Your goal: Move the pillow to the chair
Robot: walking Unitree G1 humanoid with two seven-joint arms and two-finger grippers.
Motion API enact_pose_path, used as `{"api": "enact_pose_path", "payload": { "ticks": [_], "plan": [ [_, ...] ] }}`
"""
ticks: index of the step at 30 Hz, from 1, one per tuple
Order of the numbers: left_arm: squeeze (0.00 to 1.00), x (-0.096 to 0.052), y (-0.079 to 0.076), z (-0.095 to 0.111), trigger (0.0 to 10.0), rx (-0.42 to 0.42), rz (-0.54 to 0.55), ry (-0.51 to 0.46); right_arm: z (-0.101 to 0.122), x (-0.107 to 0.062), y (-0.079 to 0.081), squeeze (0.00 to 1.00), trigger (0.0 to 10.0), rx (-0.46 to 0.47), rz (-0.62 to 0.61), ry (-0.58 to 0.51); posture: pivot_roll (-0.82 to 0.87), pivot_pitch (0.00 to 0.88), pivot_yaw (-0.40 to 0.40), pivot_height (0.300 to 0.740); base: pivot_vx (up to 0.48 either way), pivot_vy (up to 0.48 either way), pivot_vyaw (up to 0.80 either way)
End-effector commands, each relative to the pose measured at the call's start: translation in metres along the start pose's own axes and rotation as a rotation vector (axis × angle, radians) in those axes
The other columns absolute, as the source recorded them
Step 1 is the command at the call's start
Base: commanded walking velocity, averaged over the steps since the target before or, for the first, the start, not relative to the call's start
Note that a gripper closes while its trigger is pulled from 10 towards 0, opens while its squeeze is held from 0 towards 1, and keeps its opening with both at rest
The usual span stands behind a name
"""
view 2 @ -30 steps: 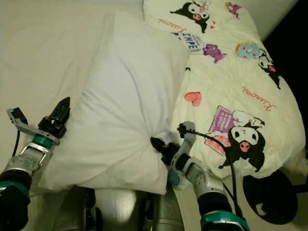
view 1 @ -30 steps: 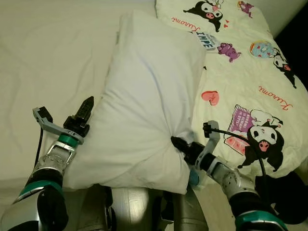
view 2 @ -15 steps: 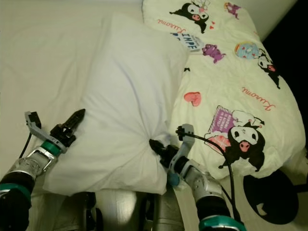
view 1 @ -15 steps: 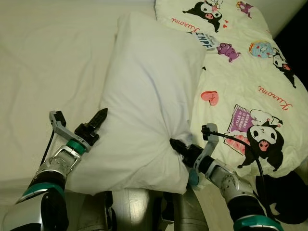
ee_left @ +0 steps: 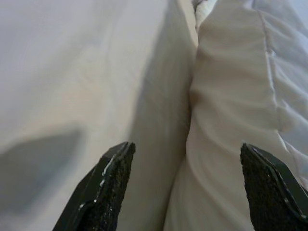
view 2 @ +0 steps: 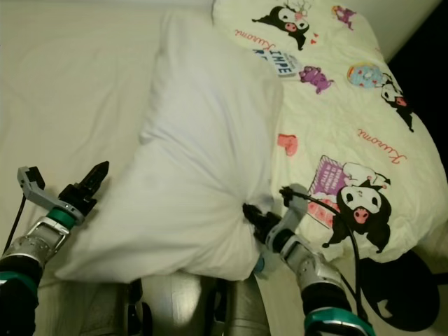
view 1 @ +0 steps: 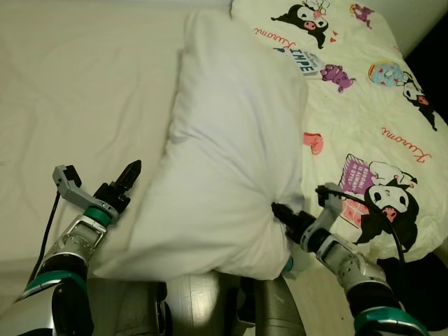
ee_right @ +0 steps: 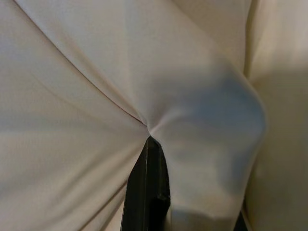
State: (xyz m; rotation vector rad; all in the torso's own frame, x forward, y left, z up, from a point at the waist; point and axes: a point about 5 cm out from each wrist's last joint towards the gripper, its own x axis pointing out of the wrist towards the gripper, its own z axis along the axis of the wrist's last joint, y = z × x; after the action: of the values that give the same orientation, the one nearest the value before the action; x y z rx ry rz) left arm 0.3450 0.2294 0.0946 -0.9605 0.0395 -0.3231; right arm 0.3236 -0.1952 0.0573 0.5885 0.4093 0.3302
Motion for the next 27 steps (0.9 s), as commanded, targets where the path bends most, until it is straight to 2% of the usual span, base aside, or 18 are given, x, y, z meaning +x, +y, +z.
{"api": "enact_pose_path", "payload": {
  "ticks": [1,3,8,10,13,15,16,17,18,20,21,22,23,24,26,27],
  "plan": [
    [1.0,-0.003,0.003,-0.004,10.0,-0.053,-0.009,-0.007,-0.023,-0.018,-0.026,0.0,0.0,0.046,-0.131,0.079,-0.09,0.261,-0.031,0.61,0.0,0.0,0.0],
    [1.0,-0.002,0.0,-0.005,10.0,-0.086,-0.041,-0.019,-0.026,-0.018,-0.025,0.0,0.0,0.044,-0.122,0.089,-0.1,0.264,-0.03,0.61,0.0,0.0,0.0],
    [1.0,0.001,-0.003,-0.008,10.0,-0.098,-0.057,-0.014,-0.029,-0.017,-0.022,0.0,0.0,0.041,-0.107,0.1,-0.1,0.266,-0.03,0.61,0.0,0.0,0.0],
    [1.0,0.01,-0.013,-0.01,10.0,-0.115,-0.109,-0.037,-0.036,-0.013,-0.016,0.0,0.0,0.038,-0.08,0.119,-0.1,0.27,-0.026,0.61,0.0,0.0,0.0],
    [1.0,0.017,-0.025,0.003,10.0,-0.163,-0.197,-0.113,-0.041,-0.01,-0.011,0.0,0.0,0.034,-0.059,0.131,-0.1,0.27,-0.025,0.61,0.0,0.0,0.0],
    [1.0,0.018,-0.026,0.006,10.0,-0.171,-0.212,-0.126,-0.042,-0.01,-0.011,0.0,0.0,0.033,-0.056,0.133,-0.1,0.27,-0.025,0.61,0.0,0.0,0.0],
    [1.0,0.019,-0.03,0.004,10.0,-0.181,-0.247,-0.09,-0.043,-0.01,-0.01,0.0,0.0,0.034,-0.052,0.135,-0.09,0.266,-0.02,0.61,0.0,0.0,0.0],
    [1.0,0.02,-0.029,-0.004,10.0,-0.152,-0.236,-0.013,-0.044,-0.009,-0.009,0.0,0.0,0.035,-0.051,0.137,-0.09,0.267,-0.021,0.61,0.0,0.0,0.0],
    [1.0,0.02,-0.029,-0.004,10.0,-0.152,-0.236,-0.013,-0.044,-0.009,-0.009,0.0,0.0,0.035,-0.051,0.137,-0.09,0.267,-0.021,0.61,0.0,0.0,0.0],
    [1.0,0.019,-0.027,-0.021,10.0,-0.083,-0.198,0.131,-0.045,-0.009,-0.009,0.0,0.0,0.034,-0.049,0.139,-0.08,0.266,-0.019,0.61,0.0,0.0,0.0],
    [1.0,0.019,-0.027,-0.021,10.0,-0.083,-0.198,0.131,-0.045,-0.009,-0.009,0.0,0.0,0.034,-0.049,0.139,-0.08,0.266,-0.019,0.61,0.0,0.0,0.0],
    [1.0,0.016,-0.023,-0.031,10.0,-0.041,-0.163,0.21,-0.044,-0.008,-0.008,0.0,0.0,0.033,-0.048,0.139,-0.08,0.266,-0.018,0.61,0.0,0.0,0.0],
    [1.0,0.016,-0.023,-0.031,10.0,-0.041,-0.163,0.21,-0.044,-0.008,-0.008,0.0,0.0,0.033,-0.048,0.139,-0.08,0.266,-0.018,0.61,0.0,0.0,0.0],
    [1.0,0.013,-0.019,-0.039,10.0,-0.014,-0.129,0.27,-0.044,-0.008,-0.008,0.0,0.0,0.033,-0.046,0.137,-0.08,0.264,-0.016,0.61,0.0,0.0,0.0],
    [1.0,0.013,-0.019,-0.039,10.0,-0.014,-0.129,0.27,-0.044,-0.008,-0.008,0.0,0.0,0.033,-0.046,0.137,-0.08,0.264,-0.016,0.61,0.0,0.0,0.0],
    [1.0,0.01,-0.014,-0.046,10.0,0.021,-0.079,0.326,-0.043,-0.008,-0.007,0.0,0.0,0.033,-0.043,0.135,-0.08,0.264,-0.016,0.61,0.0,0.0,0.0]
  ]
}}
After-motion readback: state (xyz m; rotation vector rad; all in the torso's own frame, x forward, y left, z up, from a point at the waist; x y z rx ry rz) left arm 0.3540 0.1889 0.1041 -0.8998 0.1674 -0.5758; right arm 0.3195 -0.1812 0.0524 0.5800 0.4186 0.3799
